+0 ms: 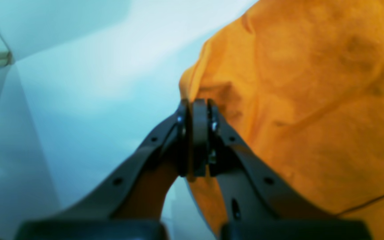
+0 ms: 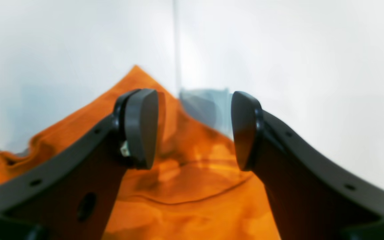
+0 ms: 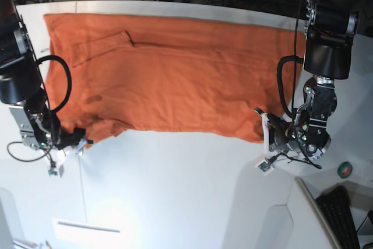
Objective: Layout the t-shirt on the table in an organized manner, then fold the t-shirt properly
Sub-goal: 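Hold the hem with both grippers and adjust the grasp on the fabric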
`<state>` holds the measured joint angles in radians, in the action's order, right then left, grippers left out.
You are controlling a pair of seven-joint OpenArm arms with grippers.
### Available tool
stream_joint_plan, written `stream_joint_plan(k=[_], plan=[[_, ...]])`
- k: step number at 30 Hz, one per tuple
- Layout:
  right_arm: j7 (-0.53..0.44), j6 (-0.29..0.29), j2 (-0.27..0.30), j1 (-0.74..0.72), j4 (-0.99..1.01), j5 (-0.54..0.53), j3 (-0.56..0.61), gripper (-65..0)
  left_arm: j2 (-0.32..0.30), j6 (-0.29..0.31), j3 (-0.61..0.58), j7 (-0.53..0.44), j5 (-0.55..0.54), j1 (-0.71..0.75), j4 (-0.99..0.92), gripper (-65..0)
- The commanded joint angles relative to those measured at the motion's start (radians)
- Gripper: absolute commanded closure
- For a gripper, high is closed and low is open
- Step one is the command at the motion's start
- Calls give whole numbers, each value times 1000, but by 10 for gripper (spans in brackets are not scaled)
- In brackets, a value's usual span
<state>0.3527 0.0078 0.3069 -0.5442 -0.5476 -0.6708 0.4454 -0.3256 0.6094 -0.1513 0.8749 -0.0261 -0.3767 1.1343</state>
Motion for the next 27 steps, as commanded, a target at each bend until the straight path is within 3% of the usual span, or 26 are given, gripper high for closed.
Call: stream_joint_plan(k=[1, 11, 13, 16, 17, 22, 27], plan=[[-14, 1, 13, -27, -7, 1, -3, -336, -11, -3, 6, -10, -1, -26, 16, 0], [-14, 1, 13, -4, -7, -4, -7, -315, -11, -3, -1, -10, -1, -26, 16, 0], [-16, 1, 13, -3, -7, -4, -7, -236, -11, -3, -1, -10, -1, -26, 16, 0], [-17, 1, 13, -4, -7, -5, -9, -32, -11, -3, 0, -10, -1, -26, 16, 0], [-16, -2, 13, -6, -7, -7, -15, 0, -11, -3, 2, -10, -1, -26, 16, 0], [3, -1, 13, -4, -7, -36, -130, 0, -11, -3, -1, -10, 4, -26, 16, 0], [59, 2, 19, 5, -90, -36, -130, 0, -11, -6, 8, -10, 4, -28, 22, 0]])
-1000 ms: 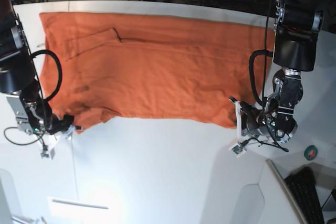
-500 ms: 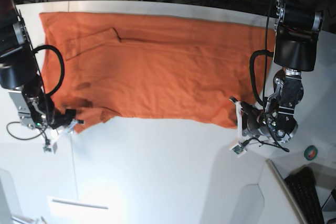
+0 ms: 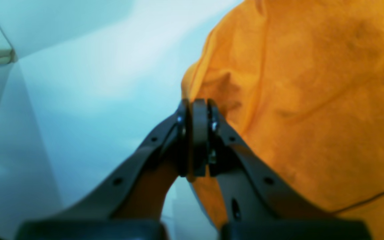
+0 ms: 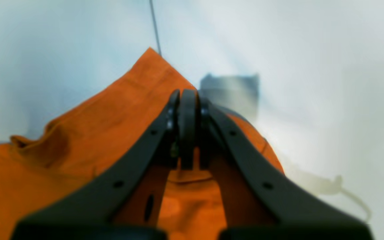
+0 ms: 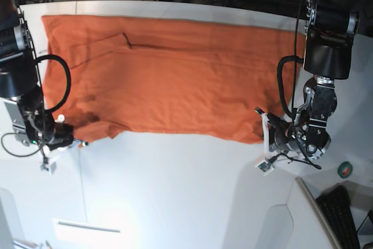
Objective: Layout the t-shirt on the table in an organized manner, then fold the t-shirt properly
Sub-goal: 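Hold the hem with both grippers and adjust the grasp on the fabric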
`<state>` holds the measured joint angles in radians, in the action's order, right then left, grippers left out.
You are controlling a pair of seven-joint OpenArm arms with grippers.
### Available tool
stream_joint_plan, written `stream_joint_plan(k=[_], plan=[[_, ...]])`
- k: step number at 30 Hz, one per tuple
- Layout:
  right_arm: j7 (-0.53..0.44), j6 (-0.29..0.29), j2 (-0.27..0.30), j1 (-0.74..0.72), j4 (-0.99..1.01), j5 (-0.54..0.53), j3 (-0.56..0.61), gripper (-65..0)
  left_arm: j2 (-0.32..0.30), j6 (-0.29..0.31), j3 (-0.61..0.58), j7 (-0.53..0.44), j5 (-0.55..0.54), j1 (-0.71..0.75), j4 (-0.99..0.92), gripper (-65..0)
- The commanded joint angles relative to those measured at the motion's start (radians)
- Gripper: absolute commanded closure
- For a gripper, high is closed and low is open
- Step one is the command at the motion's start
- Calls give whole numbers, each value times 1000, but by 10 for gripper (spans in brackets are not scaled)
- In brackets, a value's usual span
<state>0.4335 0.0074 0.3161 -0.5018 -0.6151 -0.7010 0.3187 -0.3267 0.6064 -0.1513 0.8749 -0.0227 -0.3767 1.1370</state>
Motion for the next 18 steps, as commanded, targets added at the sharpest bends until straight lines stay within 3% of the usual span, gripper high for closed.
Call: stream_joint_plan(k=[1, 18], plan=[[-17, 3, 12, -21, -56, -6, -3, 0, -10, -3, 9, -10, 0, -32, 19, 0], [-23, 3, 36, 53, -220, -4, -5, 0, -36, -3, -1, -66, 8, -60, 15, 0]])
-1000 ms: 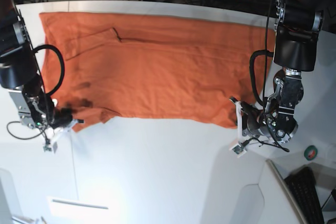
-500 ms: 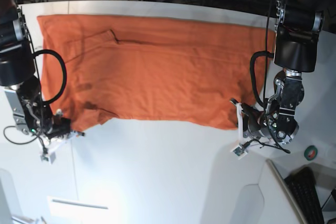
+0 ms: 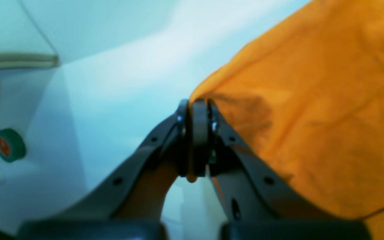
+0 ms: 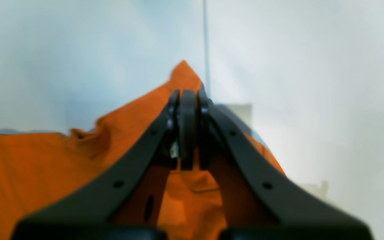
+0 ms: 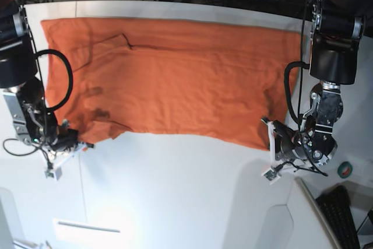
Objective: Layout the t-shirt on the table in an organized manner, then fold the t-shirt properly
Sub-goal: 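Hold the hem with both grippers and adjust the grasp on the fabric, then lift the hem with both grippers and fold it over onto the collar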
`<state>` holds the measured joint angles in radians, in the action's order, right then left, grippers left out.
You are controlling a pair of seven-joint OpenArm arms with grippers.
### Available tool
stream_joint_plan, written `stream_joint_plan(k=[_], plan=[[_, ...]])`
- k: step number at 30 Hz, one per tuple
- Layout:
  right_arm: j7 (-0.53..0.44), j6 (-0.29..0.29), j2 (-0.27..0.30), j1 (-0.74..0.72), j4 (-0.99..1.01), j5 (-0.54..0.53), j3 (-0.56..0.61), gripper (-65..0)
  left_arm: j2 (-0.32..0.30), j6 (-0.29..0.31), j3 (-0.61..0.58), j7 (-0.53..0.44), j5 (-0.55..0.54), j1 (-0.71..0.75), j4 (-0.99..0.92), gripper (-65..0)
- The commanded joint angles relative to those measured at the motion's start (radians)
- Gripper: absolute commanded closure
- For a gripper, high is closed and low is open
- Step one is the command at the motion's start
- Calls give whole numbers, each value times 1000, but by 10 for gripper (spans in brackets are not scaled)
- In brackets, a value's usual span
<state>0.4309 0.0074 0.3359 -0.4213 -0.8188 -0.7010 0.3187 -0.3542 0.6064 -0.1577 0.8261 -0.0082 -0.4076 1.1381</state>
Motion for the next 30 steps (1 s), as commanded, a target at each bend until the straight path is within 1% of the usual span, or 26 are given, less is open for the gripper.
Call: stream_joint_plan(k=[1, 5, 7, 9, 11, 14, 15, 17, 19, 21, 24, 26, 30], plan=[[-20, 3, 16, -23, -35, -4, -5, 0, -10, -3, 5, -17, -2, -30, 13, 0], [-22, 1, 16, -20, -47, -4, -5, 0, 2, -3, 5, -18, 124, -23, 12, 0], [-45, 1, 16, -6, -49, -4, -5, 0, 28, -3, 5, -20, 179, -20, 10, 0], [-73, 1, 16, 5, -49, -4, -5, 0, 40, -3, 5, -20, 204, -18, -10, 0], [-80, 1, 16, 12, -49, -4, -5, 0, 54, -3, 5, -29, 207, -26, -62, 0], [-85, 1, 16, 28, -67, -3, -5, 0, 60, -4, 5, -104, 208, -23, -129, 0], [-85, 1, 16, 34, -80, -3, -5, 0, 60, -4, 5, -113, 208, -20, -137, 0], [-109, 1, 22, 55, -122, -3, -5, 0, 56, -4, 11, -113, 208, -18, -135, 0], [-140, -1, 42, 81, -173, -3, -5, 0, 53, -4, 16, -113, 207, -20, -134, 0], [-142, -4, 52, 92, -210, -3, -6, 0, 51, -4, 17, -113, 207, -26, -132, 0], [-140, -4, 53, 117, -239, -3, -6, 0, 28, -4, 17, -112, 202, -17, -82, 0], [-142, -4, 65, 132, -250, -3, -6, 0, 27, -4, 20, -110, 199, 14, -23, 0], [-146, -4, 81, 169, -290, -3, -6, 0, 14, 2, 117, -86, 199, 105, 70, 0]])
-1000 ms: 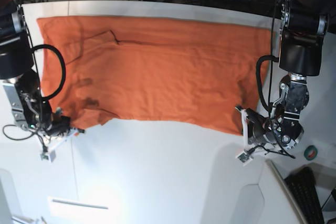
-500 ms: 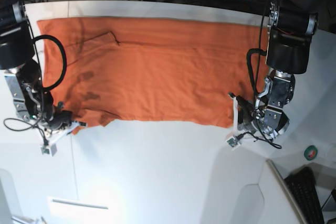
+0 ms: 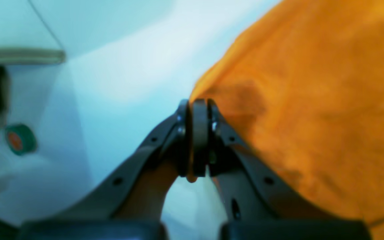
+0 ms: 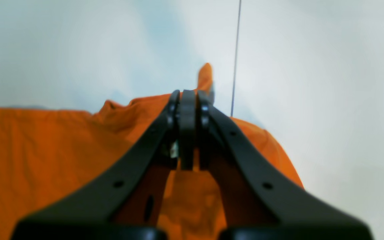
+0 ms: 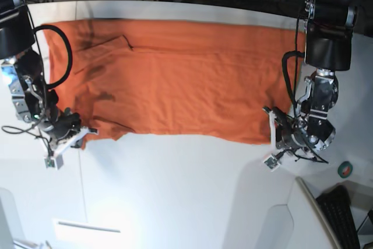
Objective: Layout the t-shirt on the table in an organized manner, then fold the t-shirt properly
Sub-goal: 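Lift the hem with both grippers and fold it over onto the collar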
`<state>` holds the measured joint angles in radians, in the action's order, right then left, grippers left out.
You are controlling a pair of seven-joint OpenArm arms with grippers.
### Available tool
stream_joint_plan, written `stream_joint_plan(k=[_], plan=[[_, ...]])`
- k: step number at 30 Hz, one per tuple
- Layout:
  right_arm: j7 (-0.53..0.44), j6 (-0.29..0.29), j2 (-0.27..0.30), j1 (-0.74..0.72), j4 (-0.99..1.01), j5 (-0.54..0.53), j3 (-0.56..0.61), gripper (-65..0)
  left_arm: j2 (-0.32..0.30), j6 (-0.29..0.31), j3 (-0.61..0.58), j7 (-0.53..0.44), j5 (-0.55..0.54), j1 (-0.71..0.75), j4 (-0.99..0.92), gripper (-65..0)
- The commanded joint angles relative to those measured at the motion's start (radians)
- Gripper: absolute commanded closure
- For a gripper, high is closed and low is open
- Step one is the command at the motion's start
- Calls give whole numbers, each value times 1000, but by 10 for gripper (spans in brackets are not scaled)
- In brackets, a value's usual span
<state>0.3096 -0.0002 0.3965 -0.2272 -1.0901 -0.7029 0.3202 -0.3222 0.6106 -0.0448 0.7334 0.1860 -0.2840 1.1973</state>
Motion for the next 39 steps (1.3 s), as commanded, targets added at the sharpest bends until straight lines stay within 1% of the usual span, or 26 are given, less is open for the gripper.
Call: stream_joint_plan(k=[1, 6, 9, 11, 13, 14, 16, 17, 20, 23, 26, 28, 30, 34, 36, 39], plan=[[-26, 4, 28, -18, -26, -1, -8, 0, -19, -2, 20, 8, 5, 2, 28, 0], [-26, 4, 51, 16, -38, -1, -10, 0, -30, -2, 33, 8, 5, 101, 75, 0], [-40, 4, 55, 44, -51, -1, -10, 0, -30, -2, 50, 7, 5, 131, 95, 0], [-69, 4, 57, 65, -66, -1, -10, 0, -30, -2, 89, 10, 4, 142, 115, 0], [-76, 4, 57, 78, -89, -1, -10, 0, -32, 1, 116, 12, 4, 153, 140, 0], [-76, 4, 58, 84, -103, -1, -10, 0, -33, 16, 124, 13, 4, 159, 149, 0], [-76, 4, 58, 99, -134, -1, -10, 0, -41, 71, 130, 15, 5, 165, 164, 0], [-76, 4, 58, 105, -146, -1, -10, 0, -47, 88, 130, 28, 5, 170, 171, 0], [-76, 4, 58, 110, -166, -1, -10, 0, -50, 88, 132, 91, 5, 184, 215, 0], [-76, 4, 58, 127, -175, -1, -10, 0, -51, 88, 132, 97, 5, 210, 272, 0], [-79, 2, 65, 173, -229, 1, -10, 0, -65, 88, 132, 114, 5, 228, 310, 0], [-76, 2, 81, 202, -256, 1, -37, 0, -68, 88, 132, 131, 5, 233, 321, 0], [-76, 2, 84, 231, -279, 1, -71, 0, -81, 88, 132, 156, 4, 234, 323, 0], [-71, 2, 88, 303, -327, 1, -145, 0, -85, 88, 132, 160, 4, 280, 324, 0], [-37, 6, 88, 331, -342, 1, -163, 0, -85, 88, 132, 160, 4, 300, 326, 0], [-11, 6, 84, 351, -359, 1, -158, 0, -85, 88, 133, 167, 4, 335, 329, 0]])
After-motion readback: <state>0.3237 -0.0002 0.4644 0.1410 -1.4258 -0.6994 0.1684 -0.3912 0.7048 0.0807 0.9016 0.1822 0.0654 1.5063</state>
